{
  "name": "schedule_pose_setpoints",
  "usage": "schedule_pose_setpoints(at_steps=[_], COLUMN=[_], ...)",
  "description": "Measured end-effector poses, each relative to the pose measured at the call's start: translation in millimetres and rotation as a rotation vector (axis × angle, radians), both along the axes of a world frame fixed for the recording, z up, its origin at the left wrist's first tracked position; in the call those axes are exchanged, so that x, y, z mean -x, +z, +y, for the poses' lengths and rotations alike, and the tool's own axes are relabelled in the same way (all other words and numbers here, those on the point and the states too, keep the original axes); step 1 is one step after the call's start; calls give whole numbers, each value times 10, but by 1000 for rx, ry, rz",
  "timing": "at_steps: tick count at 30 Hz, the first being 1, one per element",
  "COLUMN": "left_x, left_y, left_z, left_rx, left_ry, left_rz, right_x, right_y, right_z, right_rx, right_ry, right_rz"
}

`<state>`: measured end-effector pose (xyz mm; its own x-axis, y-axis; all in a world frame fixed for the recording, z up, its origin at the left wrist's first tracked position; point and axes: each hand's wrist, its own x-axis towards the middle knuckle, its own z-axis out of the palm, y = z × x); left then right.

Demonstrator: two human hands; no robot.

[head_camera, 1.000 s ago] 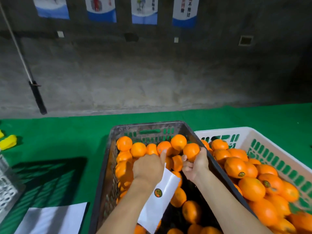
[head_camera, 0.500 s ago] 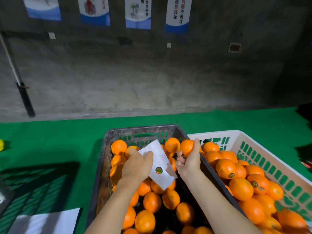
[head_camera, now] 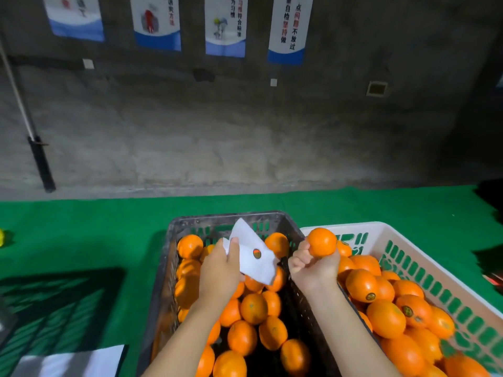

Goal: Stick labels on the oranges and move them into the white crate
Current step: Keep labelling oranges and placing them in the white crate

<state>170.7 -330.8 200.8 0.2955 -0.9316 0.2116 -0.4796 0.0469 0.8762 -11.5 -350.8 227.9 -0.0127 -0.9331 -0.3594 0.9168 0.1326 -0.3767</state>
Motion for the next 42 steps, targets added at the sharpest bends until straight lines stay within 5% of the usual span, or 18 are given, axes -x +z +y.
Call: schedule_pose_setpoints(at_steps=[7, 11, 14, 18, 20, 29, 35, 39, 42], left_x=[-5, 4, 11, 5, 3, -42, -76, -85, -39], left_y=[-50, -52, -62, -67, -53, -7, -9, -18, -34], left_z=[-64, -102, -117, -122, -115, -86, -114, -37, 26], left_rx=[10, 13, 27, 69, 68, 102, 138, 231, 417], left_ry=[-29, -28, -32, -26, -23, -4, 144, 265, 386], left_rz=[342, 435, 435, 419, 425, 469, 476, 252, -310], right_x=[261, 272, 125, -201, -277, -249, -249, -252, -234], right_y=[13, -11, 3, -125, -203, -228, -216, -235, -231], right_z=[-5, -37, -37, 18, 37, 43, 43, 7, -9], right_rx=[20, 37, 57, 219, 332, 242, 405, 364, 282], right_ry=[-210, -243, -184, -155, 7, 291, 385, 234, 101], right_rz=[-281, -192, 196, 1088, 1253, 1362, 1139, 1062, 1073])
